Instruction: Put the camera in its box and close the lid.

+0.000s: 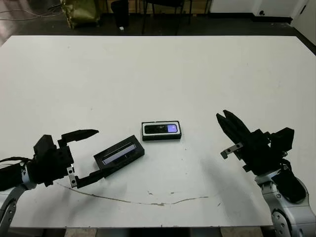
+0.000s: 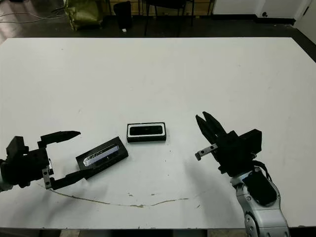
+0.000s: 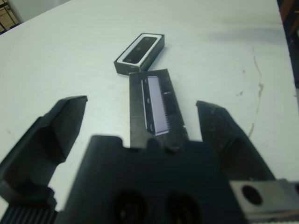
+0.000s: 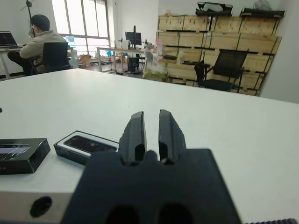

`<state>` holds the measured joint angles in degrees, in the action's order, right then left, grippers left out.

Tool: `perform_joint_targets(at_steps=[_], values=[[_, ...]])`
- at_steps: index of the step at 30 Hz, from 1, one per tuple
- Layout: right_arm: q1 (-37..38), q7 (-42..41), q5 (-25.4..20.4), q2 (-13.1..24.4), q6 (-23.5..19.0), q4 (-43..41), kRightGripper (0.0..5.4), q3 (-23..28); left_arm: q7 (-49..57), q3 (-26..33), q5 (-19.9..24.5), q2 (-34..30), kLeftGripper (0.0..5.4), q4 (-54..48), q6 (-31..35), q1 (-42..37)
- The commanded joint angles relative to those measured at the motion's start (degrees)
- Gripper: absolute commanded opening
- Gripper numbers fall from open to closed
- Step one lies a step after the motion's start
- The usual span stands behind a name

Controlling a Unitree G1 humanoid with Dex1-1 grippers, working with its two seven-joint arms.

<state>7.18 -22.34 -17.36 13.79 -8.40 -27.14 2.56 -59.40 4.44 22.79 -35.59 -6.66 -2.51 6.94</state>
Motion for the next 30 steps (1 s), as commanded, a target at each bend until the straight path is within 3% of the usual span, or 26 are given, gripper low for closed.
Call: perform_joint_targets(at_steps=[1, 13, 17, 22, 30], values=[[0.6, 0.3, 0.1, 0.8, -1.0, 0.2, 0.00, 0.2, -1.0, -0.8, -1.2, 0.5, 5.39, 3.5, -2.3, 0.1], [0.5, 0.1, 0.8, 0.7, 0.1, 1.5, 0.00, 0.0, -5.2, -2.3, -0.6, 0.6, 5.39, 6.9, -6.4, -0.7], [0.2, -0.4, 1.1, 0.4, 2.2, 2.9, 0.00, 0.0, -5.5, -2.8, 0.1, 0.2, 5.39, 6.7, -4.2, -0.9], [0.6, 0.0, 0.6, 0.8, 0.2, 1.1, 0.00, 0.0, 0.8, -2.7, -2.5, 1.3, 5.39, 4.4, -0.2, 0.7], [0.7, -0.1, -0.1, 0.6, 0.0, 1.3, 0.00, 0.0, 2.2, -4.3, -6.1, 1.7, 5.39, 7.4, -3.9, -0.1]])
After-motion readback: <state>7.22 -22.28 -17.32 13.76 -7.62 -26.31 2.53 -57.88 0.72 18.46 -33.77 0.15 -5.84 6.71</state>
